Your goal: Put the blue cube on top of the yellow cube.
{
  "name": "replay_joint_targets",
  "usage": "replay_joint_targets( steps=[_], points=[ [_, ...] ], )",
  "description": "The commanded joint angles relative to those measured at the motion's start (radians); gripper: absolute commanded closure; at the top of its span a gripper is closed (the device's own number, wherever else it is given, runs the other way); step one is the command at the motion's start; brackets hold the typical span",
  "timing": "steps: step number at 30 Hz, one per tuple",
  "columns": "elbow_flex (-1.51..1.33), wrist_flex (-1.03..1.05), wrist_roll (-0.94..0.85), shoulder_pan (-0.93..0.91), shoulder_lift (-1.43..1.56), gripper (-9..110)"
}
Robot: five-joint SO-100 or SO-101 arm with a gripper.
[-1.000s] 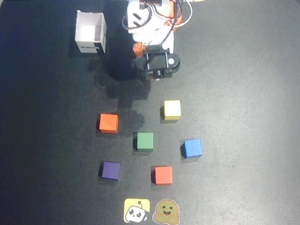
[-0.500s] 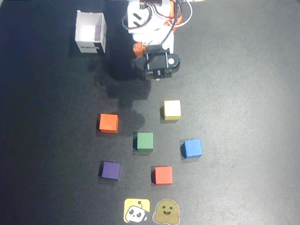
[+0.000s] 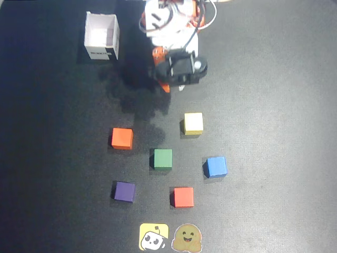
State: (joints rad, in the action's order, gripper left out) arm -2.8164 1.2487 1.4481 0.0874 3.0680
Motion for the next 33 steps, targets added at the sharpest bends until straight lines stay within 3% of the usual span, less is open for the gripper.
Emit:
replay_joint_targets(
  steps=[1,7,13,24,33],
  points=[
    [0.106,-0.055,0.015,0.021,-0.121,93],
    [0.387,-0.149,0.025,0.075,-0.609,89],
    [0.634,-0.147,0.089,0.161,-0.905,88],
    [0.865,-0.21,0.132,0.245,-1.272,84],
    [0.877,-0.313,0.219,0.304,-1.371,78]
  ],
)
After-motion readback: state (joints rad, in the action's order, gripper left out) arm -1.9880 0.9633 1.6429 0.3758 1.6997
